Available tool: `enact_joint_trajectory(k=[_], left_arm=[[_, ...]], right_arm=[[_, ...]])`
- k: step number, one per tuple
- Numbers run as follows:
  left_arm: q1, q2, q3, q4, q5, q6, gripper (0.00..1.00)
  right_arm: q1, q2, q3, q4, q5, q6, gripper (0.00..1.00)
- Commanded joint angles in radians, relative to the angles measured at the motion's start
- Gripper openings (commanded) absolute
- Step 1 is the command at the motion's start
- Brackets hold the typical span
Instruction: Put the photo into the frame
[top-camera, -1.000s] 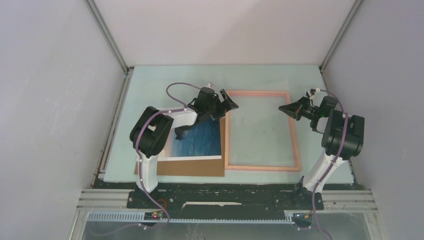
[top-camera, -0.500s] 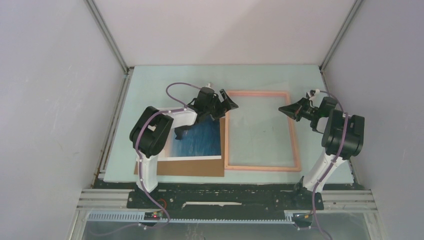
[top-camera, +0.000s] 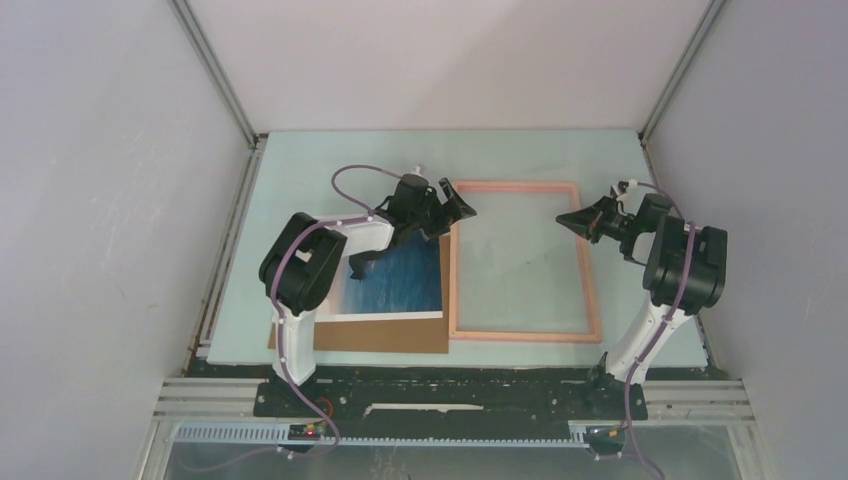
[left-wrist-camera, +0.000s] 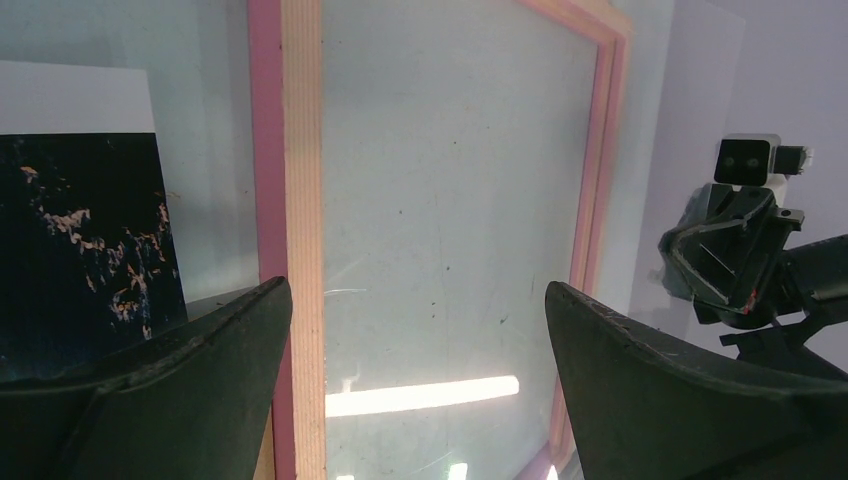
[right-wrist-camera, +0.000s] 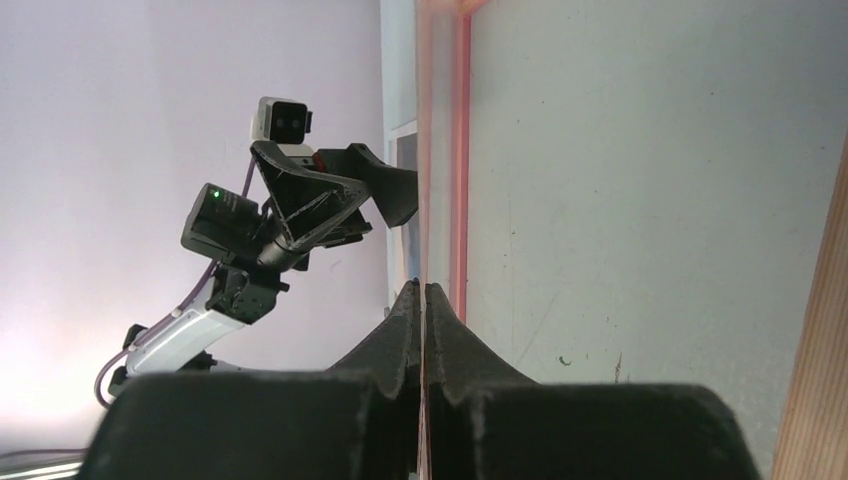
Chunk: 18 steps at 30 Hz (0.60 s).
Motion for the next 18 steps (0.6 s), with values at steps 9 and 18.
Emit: enact_joint_trajectory(k=[9,18], left_arm=[[0.002,-0.047,-0.020,0.048,0.008,-0.014,0.97],[0.000,-0.045,-0.026,0.055,0.009,-0.020,0.97]], right_arm=[[0.024,-0.002,0.031,-0.038,-0.024,-0.047,0.00],[0.018,-0.036,0.024,-0.007,-0.041,-0.011,0.00]])
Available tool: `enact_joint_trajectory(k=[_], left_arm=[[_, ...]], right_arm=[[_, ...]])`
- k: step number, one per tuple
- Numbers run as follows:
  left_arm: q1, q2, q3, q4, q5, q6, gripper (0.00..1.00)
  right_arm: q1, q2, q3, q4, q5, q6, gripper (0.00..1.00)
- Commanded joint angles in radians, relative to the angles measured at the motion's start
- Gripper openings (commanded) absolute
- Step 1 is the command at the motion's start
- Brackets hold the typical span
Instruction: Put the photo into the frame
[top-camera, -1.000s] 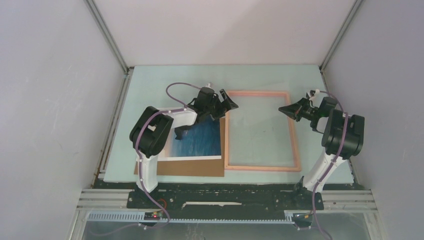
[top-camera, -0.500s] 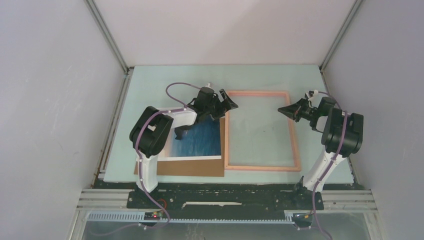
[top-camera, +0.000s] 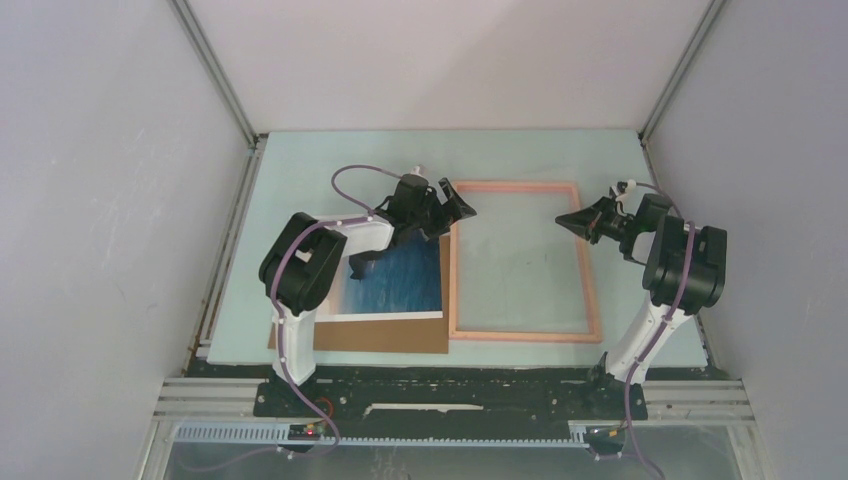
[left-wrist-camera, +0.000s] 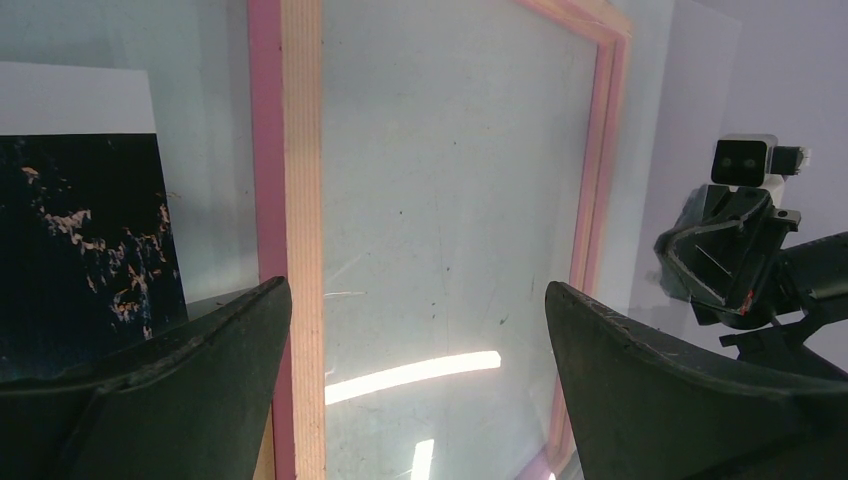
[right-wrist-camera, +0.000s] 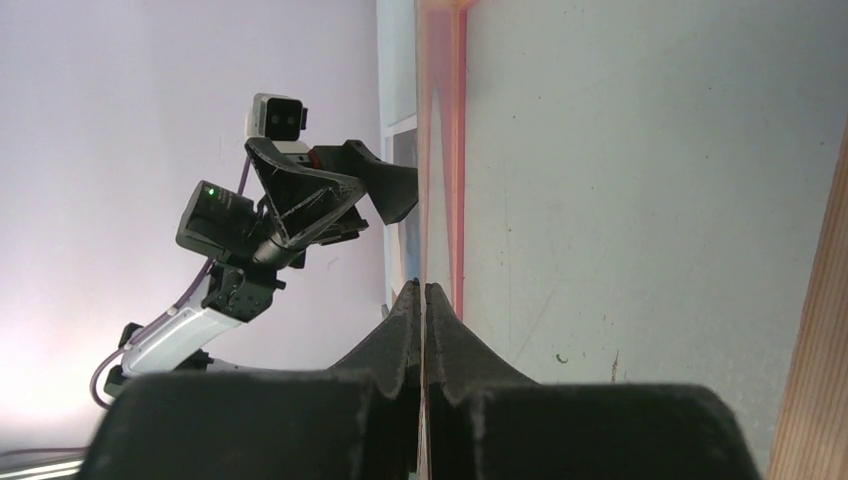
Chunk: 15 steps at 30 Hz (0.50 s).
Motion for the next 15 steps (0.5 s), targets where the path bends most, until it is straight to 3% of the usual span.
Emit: enact_joint_trajectory(k=[1,15], left_arm=[[0.000,-0.046,-0.025,0.054,0.009,-0.019,0.97],[-0.001,-0.047,-0.030,0.059,0.010,-0.021,0.97]], right_arm=[[0.019,-0.028,0.022,0.034,-0.039,0.017,0.00],[0.036,0.034,0.028,0.107,-0.022,0.063,0.00]])
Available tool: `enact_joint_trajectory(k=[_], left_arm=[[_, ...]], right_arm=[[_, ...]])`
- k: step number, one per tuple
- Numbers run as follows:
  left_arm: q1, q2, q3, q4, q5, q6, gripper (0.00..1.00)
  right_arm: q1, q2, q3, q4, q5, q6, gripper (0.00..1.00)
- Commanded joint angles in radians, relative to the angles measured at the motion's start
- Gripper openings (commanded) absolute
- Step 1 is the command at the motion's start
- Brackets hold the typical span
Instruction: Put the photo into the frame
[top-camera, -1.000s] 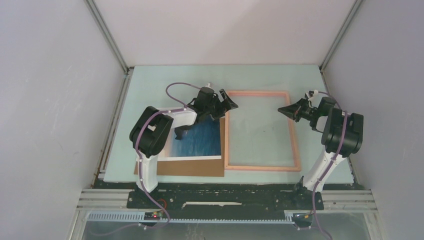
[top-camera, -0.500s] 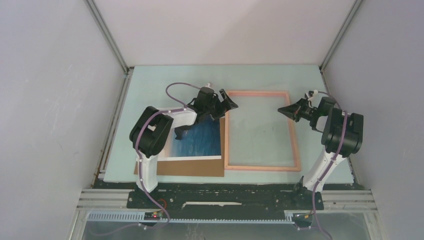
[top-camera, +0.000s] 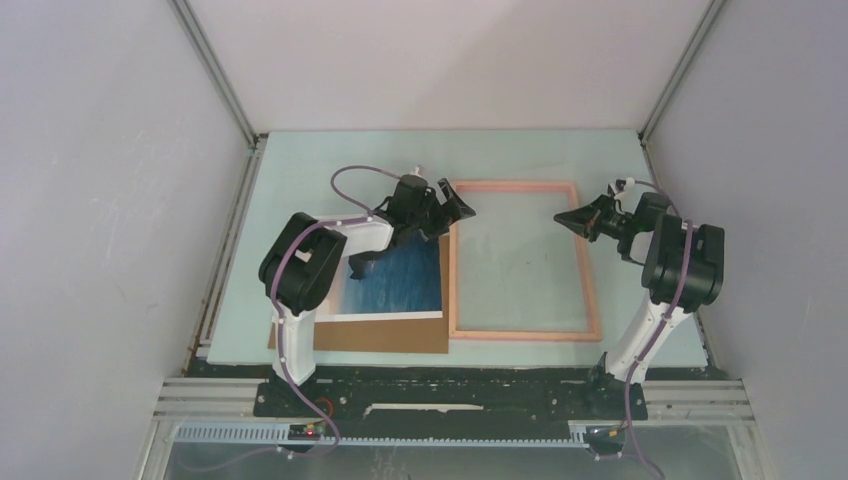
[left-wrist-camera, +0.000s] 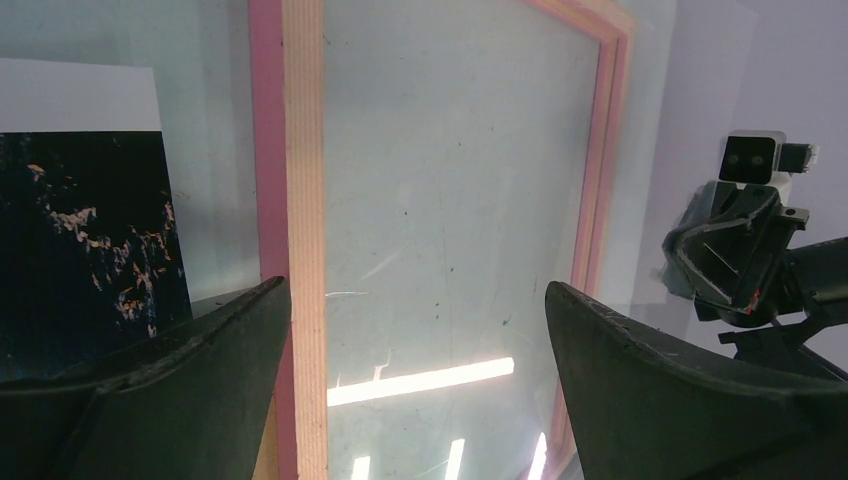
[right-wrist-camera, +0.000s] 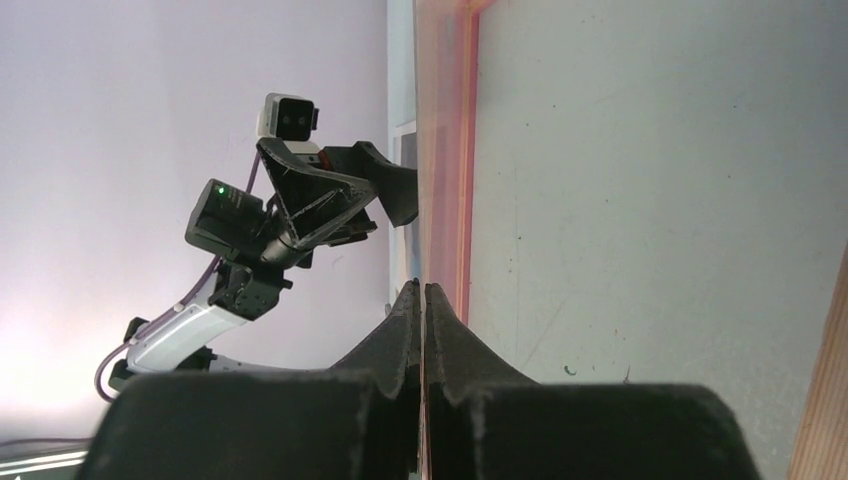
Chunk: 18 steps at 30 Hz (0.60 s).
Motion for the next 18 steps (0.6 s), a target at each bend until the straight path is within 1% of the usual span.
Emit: enact_joint_trajectory(k=[1,4,6,7,10,18], left_arm=[[-0.002,-0.047,-0.023,0.053,0.011,-0.020,0.97],[-0.002,-0.049,-0.028,0.055,0.009,-0.018,0.97],[-0.002,-0.051,-0.031,0.054,0.010,-0.018,0.97],[-0.002,-0.052,-0.031,0.054,0.009,-0.018,0.97],[-0.002,-0.053,-0.031,0.055,0.010,-0.018,0.97],[-0.001,-0.049,-0.031,0.057,0.012,-0.020,0.97]], right_arm=[[0.023,0.019,0.031,0.001,-0.011,-0.008,0.00],[0.022,0.004,0.053,-0.132,0.015,-0.096,0.03],[0.021,-0.005,0.062,-0.176,0.027,-0.127,0.05],[0.020,-0.008,0.062,-0.176,0.026,-0.127,0.05],[0.018,-0.011,0.066,-0.181,0.023,-0.128,0.00],[0.021,-0.010,0.067,-0.172,0.011,-0.127,0.00]])
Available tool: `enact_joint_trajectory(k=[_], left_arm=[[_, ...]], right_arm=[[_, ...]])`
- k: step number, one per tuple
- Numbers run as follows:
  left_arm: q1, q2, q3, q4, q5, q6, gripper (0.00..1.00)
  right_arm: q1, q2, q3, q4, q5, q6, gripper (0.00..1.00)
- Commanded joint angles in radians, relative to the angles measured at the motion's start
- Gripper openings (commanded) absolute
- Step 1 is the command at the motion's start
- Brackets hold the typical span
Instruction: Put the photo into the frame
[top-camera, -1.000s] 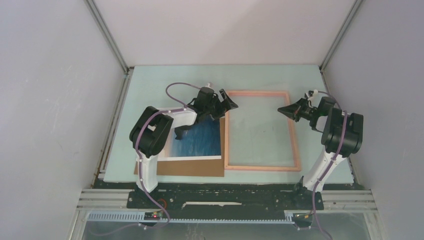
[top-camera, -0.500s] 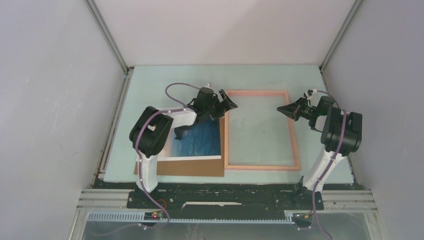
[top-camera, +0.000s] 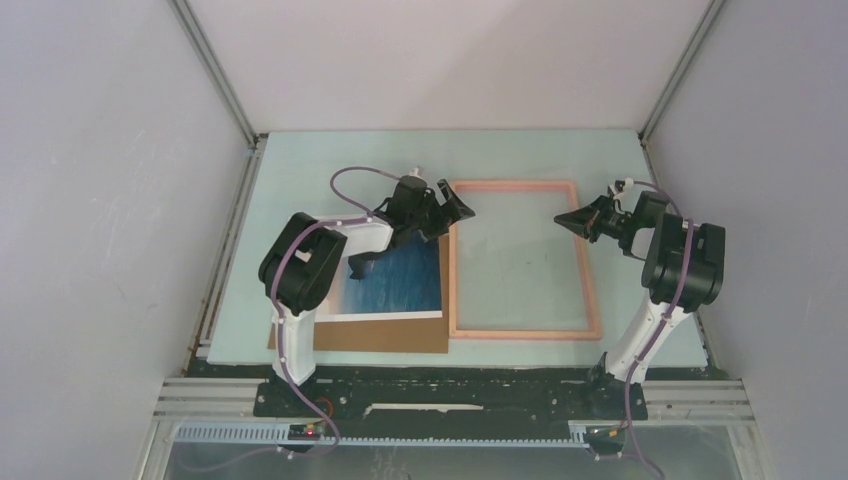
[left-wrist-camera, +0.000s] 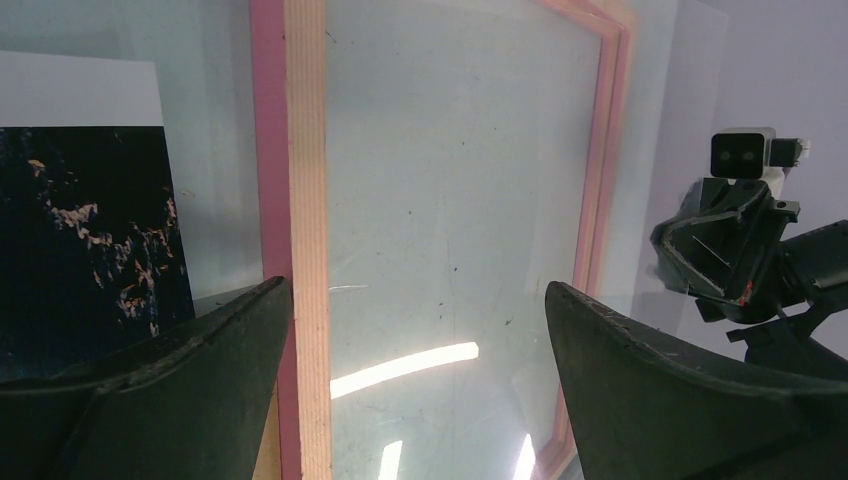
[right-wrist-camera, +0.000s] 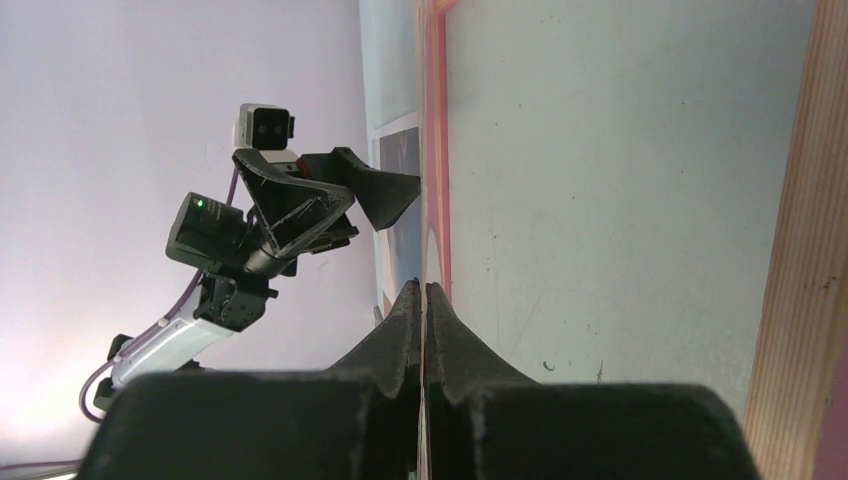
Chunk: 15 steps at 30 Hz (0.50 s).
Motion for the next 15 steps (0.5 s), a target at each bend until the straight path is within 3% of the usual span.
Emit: enact_joint_trajectory(k=[1,4,8,15], left_arm=[[-0.003,-0.049,-0.018,0.044,0.011,-0.019,0.97],[-0.002,-0.049,-0.018,0.045,0.011,-0.019,0.97],[-0.002,-0.050,-0.019,0.045,0.011,-0.018,0.97],[-0.003,-0.050,-0.021,0.046,0.011,-0.018,0.97]], right_arm=[[0.021,-0.018,0.024,-0.001,-0.025,-0.019,0.00],[0.021,-0.019,0.024,-0.002,-0.023,-0.020,0.06],[0.021,-0.035,0.025,-0.041,-0.004,-0.046,0.26],[0.017,-0.065,0.053,-0.192,0.050,-0.140,0.40]])
